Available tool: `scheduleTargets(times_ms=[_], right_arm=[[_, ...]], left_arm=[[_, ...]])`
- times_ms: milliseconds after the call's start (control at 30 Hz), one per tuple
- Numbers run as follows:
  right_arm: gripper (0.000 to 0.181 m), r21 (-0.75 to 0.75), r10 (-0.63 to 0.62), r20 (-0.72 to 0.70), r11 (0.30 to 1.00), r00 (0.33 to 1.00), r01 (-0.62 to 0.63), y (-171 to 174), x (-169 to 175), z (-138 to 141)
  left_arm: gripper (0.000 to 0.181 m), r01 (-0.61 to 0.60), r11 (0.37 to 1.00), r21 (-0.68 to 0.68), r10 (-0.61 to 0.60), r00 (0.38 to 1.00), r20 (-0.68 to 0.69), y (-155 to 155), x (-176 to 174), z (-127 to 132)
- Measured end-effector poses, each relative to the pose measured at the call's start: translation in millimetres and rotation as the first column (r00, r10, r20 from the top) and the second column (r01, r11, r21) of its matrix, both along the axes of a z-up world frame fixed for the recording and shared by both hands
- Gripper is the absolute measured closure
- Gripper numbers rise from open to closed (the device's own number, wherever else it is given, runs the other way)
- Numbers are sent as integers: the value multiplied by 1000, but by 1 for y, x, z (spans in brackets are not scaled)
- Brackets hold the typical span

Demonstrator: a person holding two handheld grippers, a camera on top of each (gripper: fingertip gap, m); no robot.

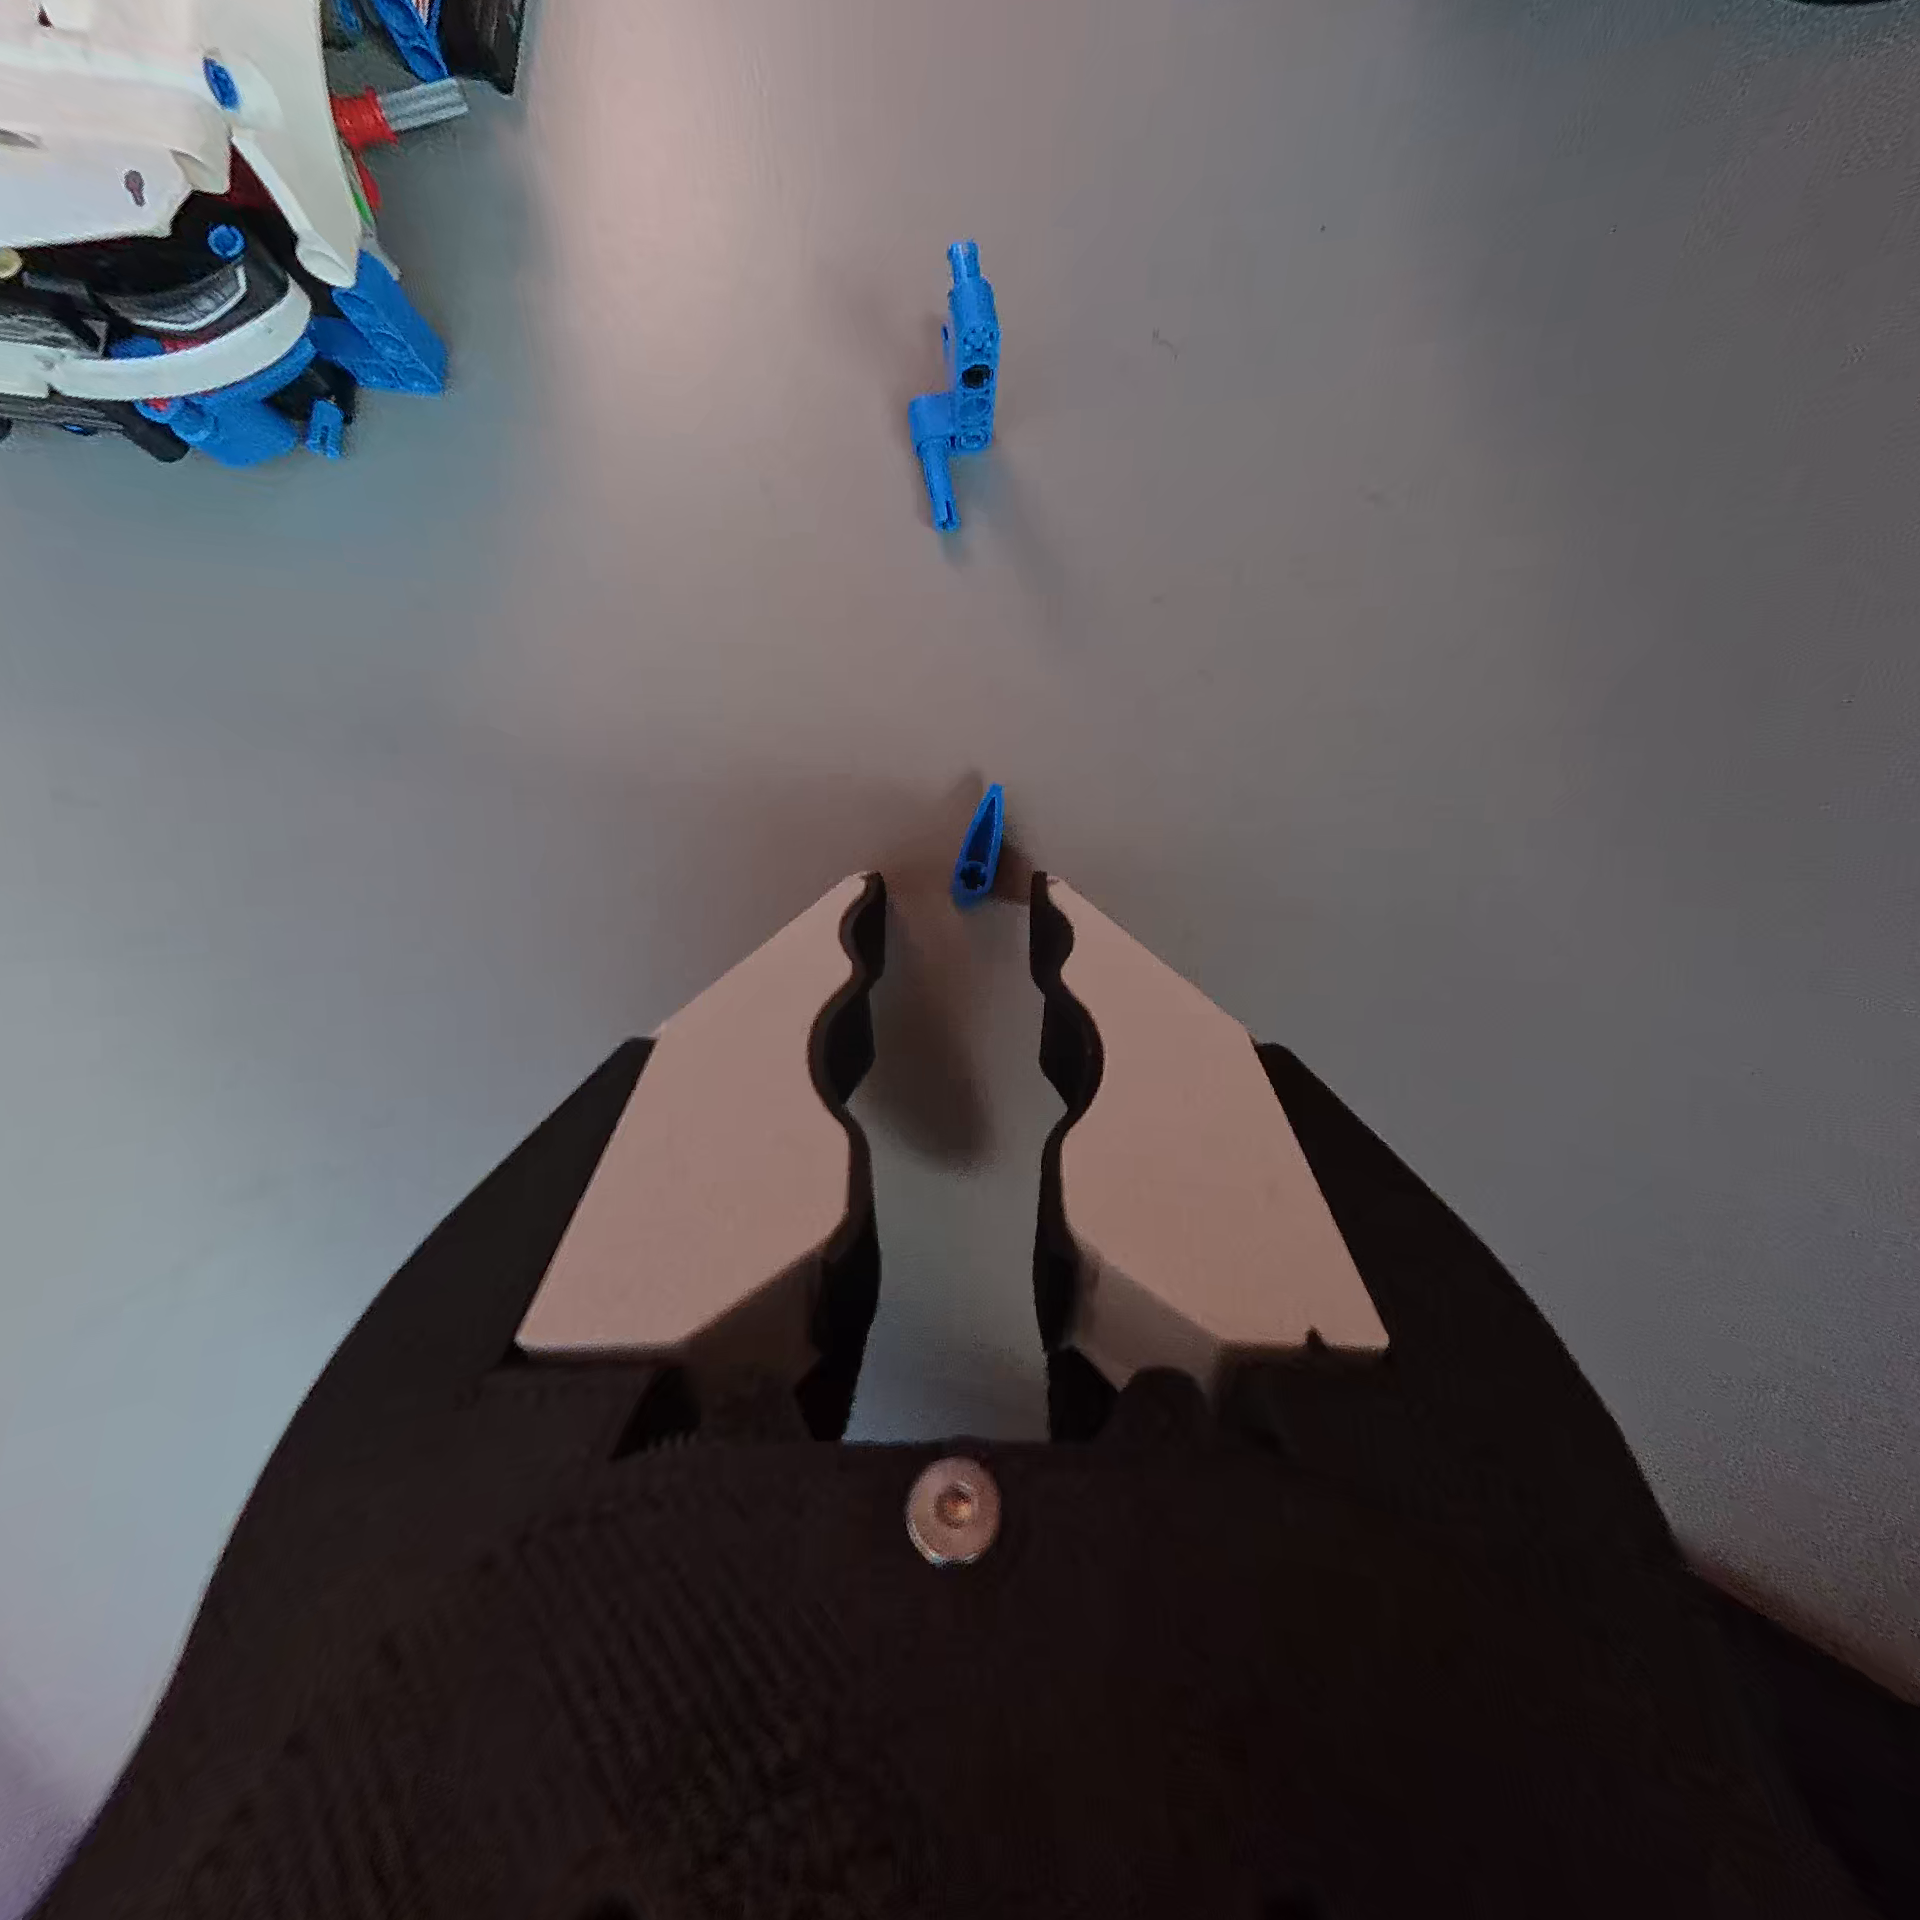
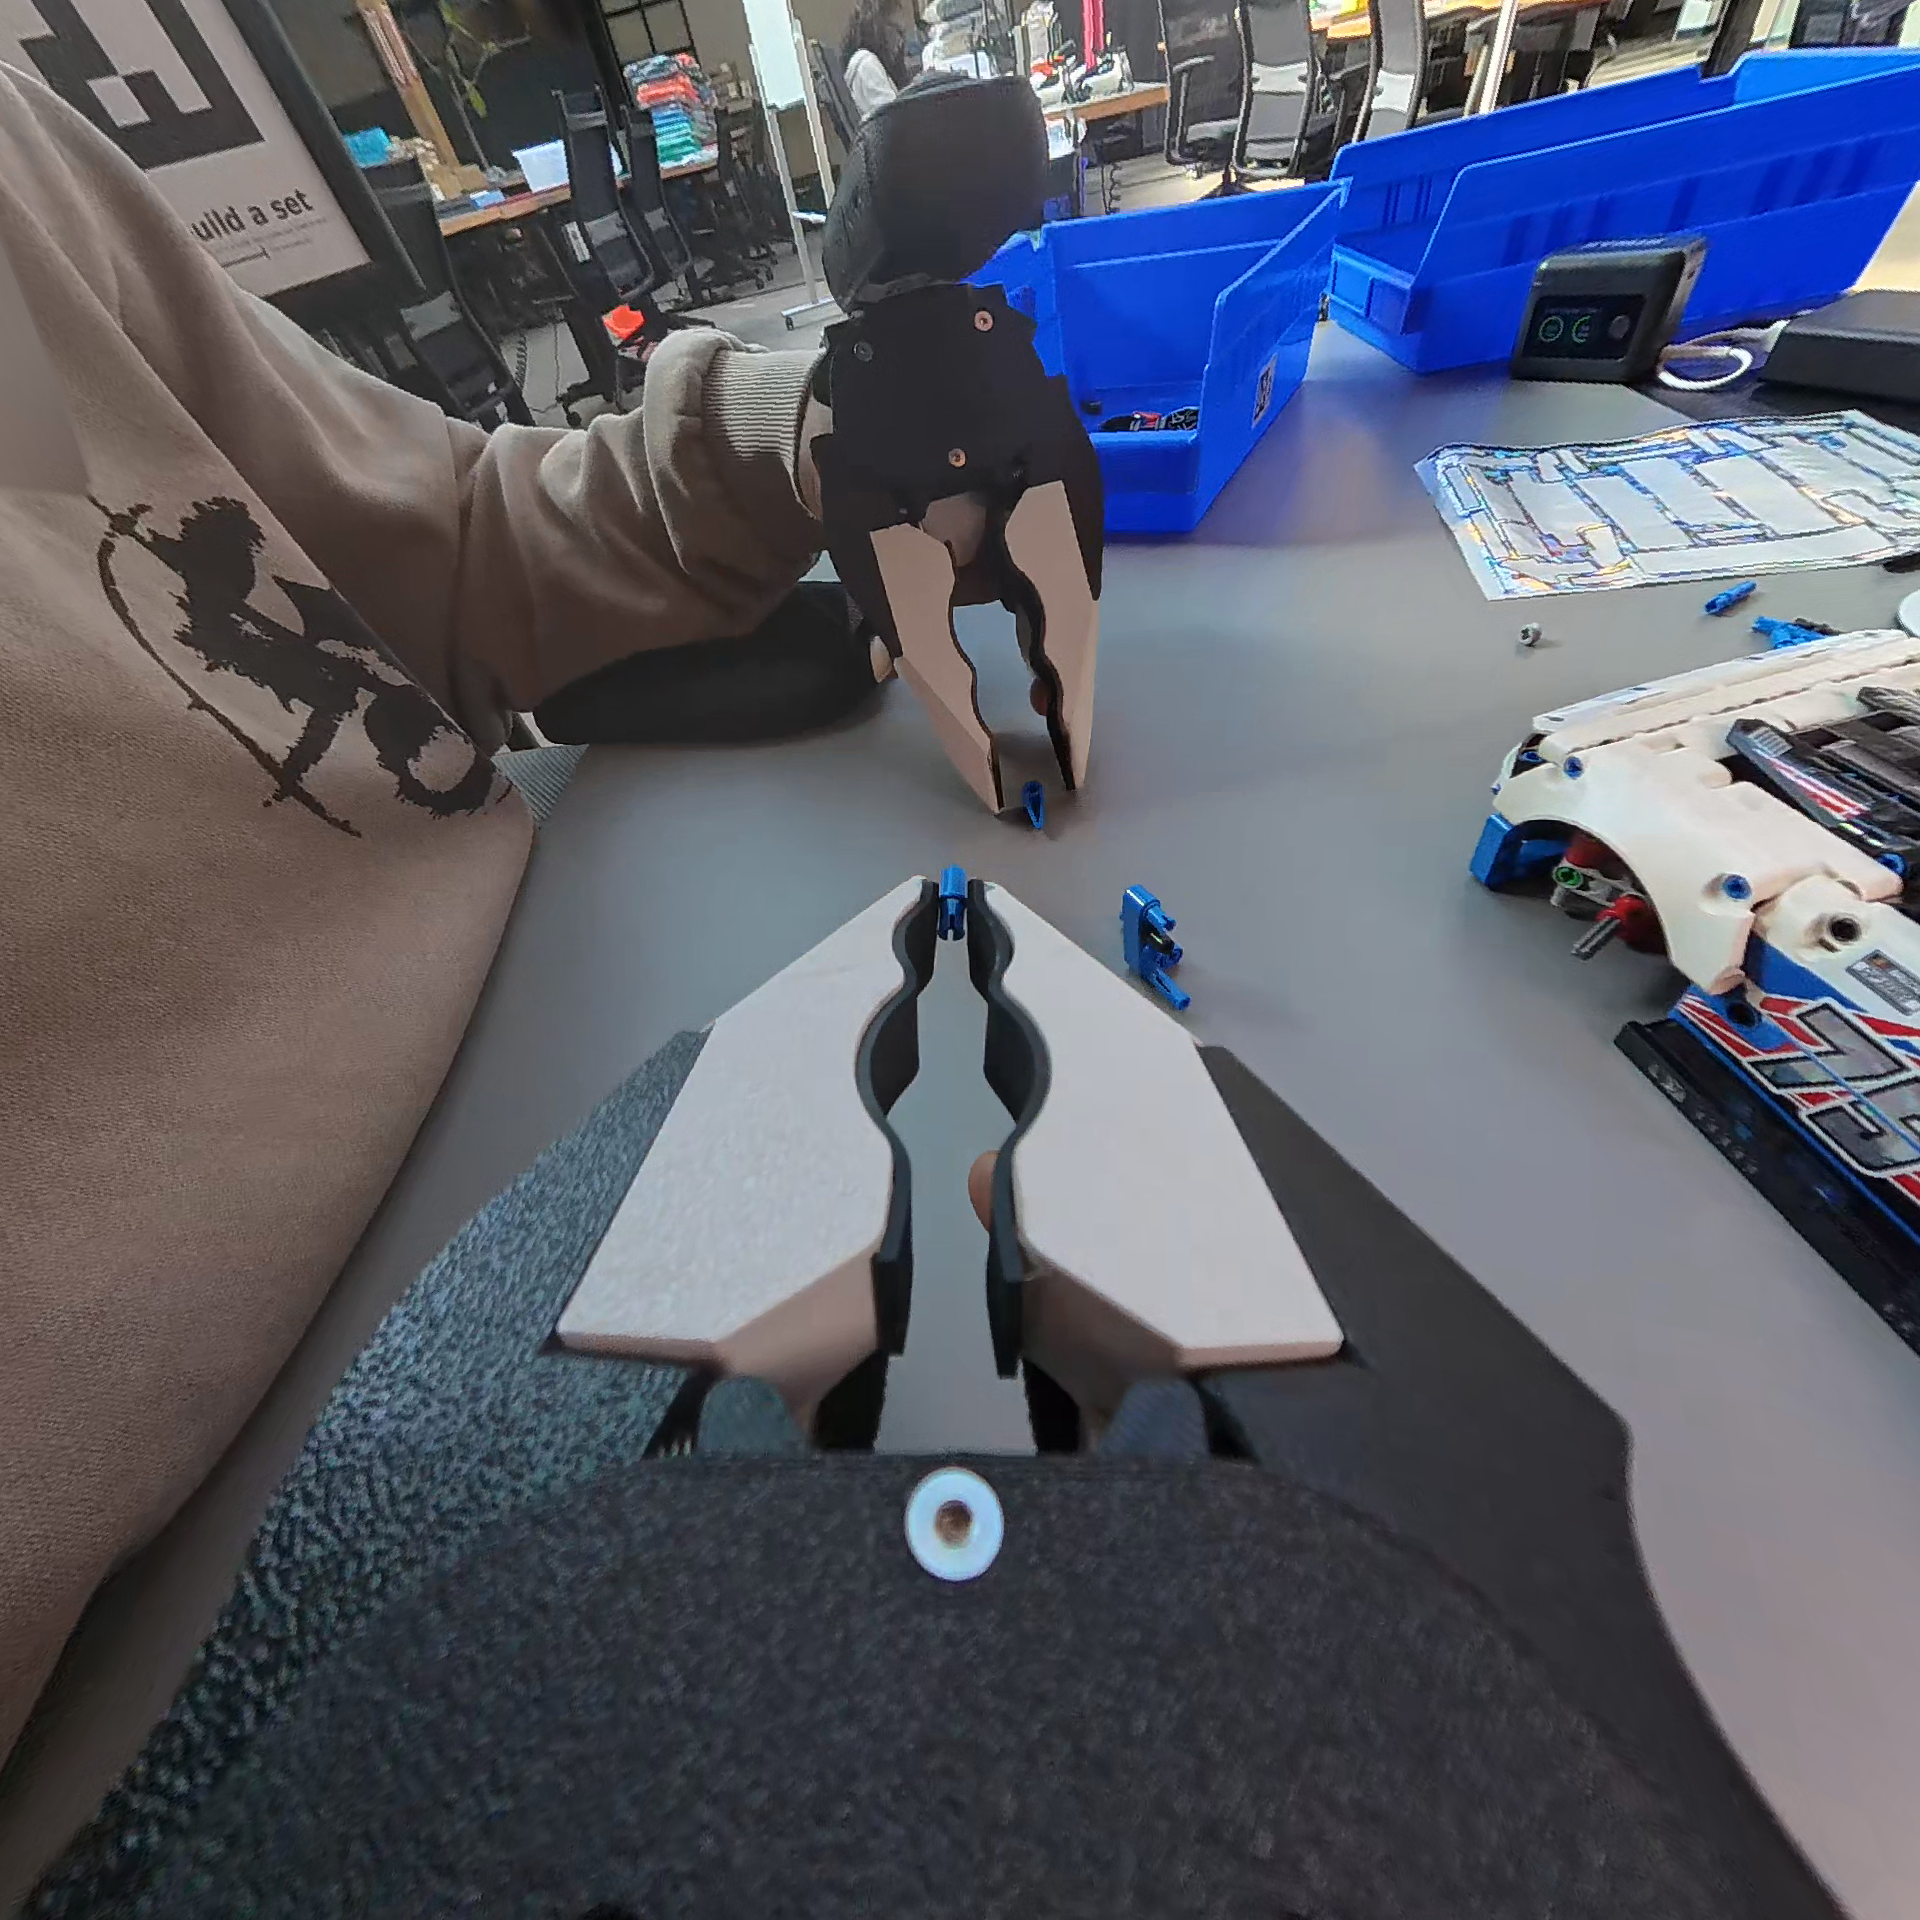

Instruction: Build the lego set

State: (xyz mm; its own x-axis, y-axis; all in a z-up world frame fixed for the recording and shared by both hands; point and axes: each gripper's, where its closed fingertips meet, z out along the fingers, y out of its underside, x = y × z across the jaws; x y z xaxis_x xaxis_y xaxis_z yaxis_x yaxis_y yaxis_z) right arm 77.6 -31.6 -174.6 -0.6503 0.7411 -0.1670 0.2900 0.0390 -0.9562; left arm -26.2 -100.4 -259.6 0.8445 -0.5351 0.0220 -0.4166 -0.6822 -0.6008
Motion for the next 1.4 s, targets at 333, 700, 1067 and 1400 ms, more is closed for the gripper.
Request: scheduleTargets(times_ms=[333,700,1067,1400], right_arm=[[179,22,19,1,1000,1000,-19,-10,0,-3],[178,213,53,26,975,998,-57,-32,0,-26],[179,201,76,38,976,996,-82,-35,3,-26],[179,484,52,238,860,970,-165,-23,19,-69]], left_arm=[[176,70,991,115,-68,997,-24,13,25,4],[176,175,916,361,-239,961,141,35,111,51],[176,122,905,407,-240,937,254,35,114,65],[176,171,953,252,-213,965,153,32,115,27]])
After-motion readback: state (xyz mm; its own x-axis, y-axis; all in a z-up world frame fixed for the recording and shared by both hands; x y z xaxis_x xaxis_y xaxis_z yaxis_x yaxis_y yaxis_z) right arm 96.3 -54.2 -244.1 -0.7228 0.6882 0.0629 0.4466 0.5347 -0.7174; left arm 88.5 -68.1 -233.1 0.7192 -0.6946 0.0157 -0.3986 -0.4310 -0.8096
